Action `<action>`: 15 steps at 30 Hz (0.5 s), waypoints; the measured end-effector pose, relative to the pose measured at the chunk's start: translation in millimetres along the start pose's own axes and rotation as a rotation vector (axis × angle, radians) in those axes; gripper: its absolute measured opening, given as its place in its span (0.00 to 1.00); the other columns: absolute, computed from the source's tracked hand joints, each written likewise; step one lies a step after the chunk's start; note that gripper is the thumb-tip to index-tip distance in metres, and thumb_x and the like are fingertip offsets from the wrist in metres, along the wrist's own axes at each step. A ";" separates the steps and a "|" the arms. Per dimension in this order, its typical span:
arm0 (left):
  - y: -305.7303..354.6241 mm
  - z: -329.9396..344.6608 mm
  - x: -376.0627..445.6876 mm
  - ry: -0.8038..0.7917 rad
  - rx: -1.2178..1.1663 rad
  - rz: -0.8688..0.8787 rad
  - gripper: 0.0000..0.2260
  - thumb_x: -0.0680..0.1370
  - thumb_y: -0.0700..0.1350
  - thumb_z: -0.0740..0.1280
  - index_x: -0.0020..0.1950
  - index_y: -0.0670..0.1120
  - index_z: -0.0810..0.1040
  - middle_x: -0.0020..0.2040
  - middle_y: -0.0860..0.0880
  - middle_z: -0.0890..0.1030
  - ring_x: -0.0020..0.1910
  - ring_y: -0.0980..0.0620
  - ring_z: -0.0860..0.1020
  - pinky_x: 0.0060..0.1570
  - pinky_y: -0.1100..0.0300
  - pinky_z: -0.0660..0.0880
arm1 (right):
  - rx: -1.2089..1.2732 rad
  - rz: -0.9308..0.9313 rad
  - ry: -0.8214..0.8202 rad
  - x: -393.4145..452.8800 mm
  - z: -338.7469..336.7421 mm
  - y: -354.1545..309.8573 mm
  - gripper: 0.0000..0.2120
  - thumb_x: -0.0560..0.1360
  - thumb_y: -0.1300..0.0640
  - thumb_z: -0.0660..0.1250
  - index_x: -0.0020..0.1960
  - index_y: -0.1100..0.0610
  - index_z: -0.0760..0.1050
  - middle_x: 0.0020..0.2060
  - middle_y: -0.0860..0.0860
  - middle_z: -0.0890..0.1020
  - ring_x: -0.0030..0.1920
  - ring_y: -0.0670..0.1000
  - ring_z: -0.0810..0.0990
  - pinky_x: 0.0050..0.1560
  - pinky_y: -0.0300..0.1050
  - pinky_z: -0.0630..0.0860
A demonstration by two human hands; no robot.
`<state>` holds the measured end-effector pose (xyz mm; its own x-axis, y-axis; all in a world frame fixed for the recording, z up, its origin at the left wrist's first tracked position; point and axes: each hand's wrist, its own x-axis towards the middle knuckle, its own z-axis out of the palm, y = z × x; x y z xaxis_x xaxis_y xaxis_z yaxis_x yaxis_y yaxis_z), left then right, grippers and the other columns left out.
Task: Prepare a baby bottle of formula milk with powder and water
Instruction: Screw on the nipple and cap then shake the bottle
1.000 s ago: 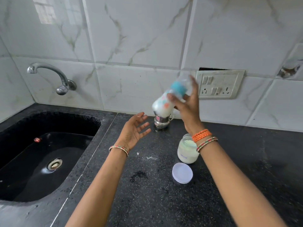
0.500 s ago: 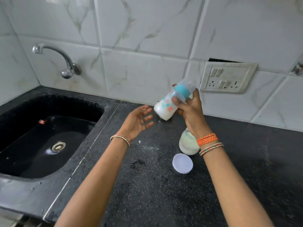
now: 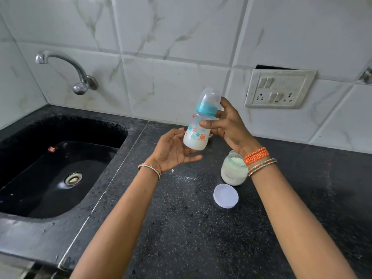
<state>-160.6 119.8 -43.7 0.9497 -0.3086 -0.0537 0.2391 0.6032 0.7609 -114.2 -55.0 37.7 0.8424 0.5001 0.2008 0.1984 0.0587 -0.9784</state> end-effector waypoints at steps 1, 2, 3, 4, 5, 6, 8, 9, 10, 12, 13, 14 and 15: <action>0.1 0.2 0.2 -0.019 0.006 -0.014 0.20 0.74 0.52 0.63 0.62 0.43 0.75 0.55 0.41 0.80 0.53 0.41 0.80 0.55 0.44 0.77 | -0.026 -0.003 0.049 -0.3 1.9 0.9 0.30 0.67 0.67 0.74 0.65 0.53 0.68 0.49 0.50 0.84 0.51 0.52 0.84 0.50 0.52 0.82; -0.1 -0.4 1.1 -0.005 0.023 -0.019 0.20 0.74 0.52 0.63 0.62 0.43 0.75 0.55 0.42 0.80 0.52 0.42 0.80 0.55 0.44 0.77 | -0.092 -0.029 0.108 -1.0 3.8 2.0 0.31 0.67 0.64 0.75 0.66 0.54 0.67 0.51 0.52 0.82 0.51 0.52 0.83 0.52 0.54 0.81; -0.4 -1.3 2.6 0.038 0.045 -0.014 0.20 0.74 0.52 0.63 0.62 0.43 0.74 0.55 0.42 0.80 0.52 0.42 0.79 0.55 0.44 0.76 | -0.223 -0.076 0.169 -0.2 5.1 3.2 0.33 0.66 0.61 0.77 0.67 0.54 0.66 0.52 0.52 0.81 0.51 0.50 0.82 0.53 0.53 0.80; -0.6 -3.2 4.1 0.098 0.064 -0.001 0.19 0.75 0.52 0.62 0.61 0.43 0.74 0.56 0.42 0.79 0.52 0.43 0.79 0.55 0.45 0.76 | -0.435 -0.130 0.232 0.1 4.8 4.6 0.35 0.65 0.57 0.78 0.67 0.53 0.65 0.53 0.52 0.81 0.51 0.50 0.81 0.53 0.52 0.80; -0.7 -5.9 5.2 0.167 0.071 0.022 0.17 0.76 0.52 0.61 0.60 0.43 0.75 0.56 0.44 0.79 0.51 0.45 0.79 0.55 0.46 0.76 | -0.649 -0.174 0.257 0.3 3.8 7.0 0.37 0.64 0.54 0.78 0.67 0.51 0.64 0.53 0.52 0.81 0.50 0.52 0.81 0.51 0.50 0.79; -1.0 -9.6 5.5 0.236 0.061 0.049 0.15 0.77 0.51 0.60 0.58 0.44 0.76 0.55 0.45 0.79 0.50 0.46 0.78 0.55 0.47 0.76 | -0.792 -0.186 0.242 -0.5 2.6 9.1 0.38 0.63 0.53 0.79 0.67 0.49 0.64 0.52 0.53 0.81 0.51 0.54 0.81 0.51 0.50 0.78; -1.2 -17.9 5.3 0.329 0.017 0.088 0.13 0.78 0.51 0.59 0.55 0.45 0.77 0.54 0.46 0.79 0.50 0.47 0.78 0.53 0.47 0.75 | -0.708 -0.083 0.145 -3.5 -0.8 11.1 0.39 0.61 0.52 0.80 0.67 0.50 0.65 0.54 0.53 0.81 0.52 0.53 0.80 0.54 0.52 0.78; -1.4 -21.1 5.2 0.355 0.003 0.096 0.13 0.78 0.50 0.59 0.54 0.45 0.77 0.54 0.47 0.80 0.49 0.47 0.78 0.53 0.48 0.76 | -0.661 -0.044 0.118 -4.4 -3.6 12.2 0.40 0.61 0.52 0.81 0.67 0.51 0.65 0.55 0.52 0.81 0.53 0.52 0.80 0.55 0.52 0.78; -1.5 -23.1 4.9 0.375 0.002 0.100 0.13 0.78 0.50 0.58 0.53 0.45 0.77 0.53 0.47 0.80 0.49 0.47 0.78 0.52 0.48 0.76 | -0.675 -0.041 0.119 -5.0 -5.5 12.7 0.40 0.61 0.51 0.80 0.68 0.50 0.65 0.55 0.52 0.80 0.54 0.51 0.80 0.55 0.51 0.78; -1.5 -24.2 5.2 0.399 0.009 0.108 0.12 0.77 0.50 0.58 0.52 0.46 0.78 0.53 0.47 0.80 0.49 0.47 0.78 0.50 0.49 0.76 | -0.663 -0.076 0.142 -5.3 -7.7 13.5 0.39 0.61 0.52 0.80 0.67 0.49 0.65 0.55 0.51 0.80 0.51 0.49 0.80 0.51 0.47 0.80; -1.8 -23.5 5.6 0.405 0.005 0.109 0.12 0.77 0.50 0.58 0.51 0.46 0.78 0.53 0.47 0.80 0.48 0.48 0.78 0.49 0.49 0.76 | -0.610 -0.063 0.164 -5.8 -6.3 11.1 0.38 0.61 0.53 0.80 0.66 0.49 0.66 0.55 0.52 0.81 0.50 0.49 0.81 0.48 0.45 0.80; -2.2 -22.7 5.7 0.410 -0.002 0.109 0.12 0.77 0.49 0.58 0.51 0.46 0.78 0.53 0.47 0.80 0.48 0.48 0.78 0.48 0.50 0.76 | -0.607 -0.065 0.206 -5.1 -6.1 10.6 0.38 0.62 0.53 0.80 0.67 0.50 0.65 0.56 0.53 0.80 0.50 0.49 0.81 0.47 0.44 0.80; -2.5 -22.0 6.0 0.413 -0.011 0.110 0.11 0.77 0.49 0.58 0.51 0.46 0.78 0.53 0.48 0.80 0.48 0.48 0.78 0.48 0.50 0.76 | -0.658 -0.074 0.265 -4.1 -5.1 9.1 0.39 0.62 0.53 0.79 0.68 0.50 0.65 0.56 0.53 0.80 0.51 0.51 0.80 0.49 0.46 0.79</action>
<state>-151.0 132.6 -60.1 0.9704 0.0770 -0.2288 0.1320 0.6244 0.7699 -113.3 -60.9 28.3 0.8920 0.2830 0.3526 0.4505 -0.4908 -0.7458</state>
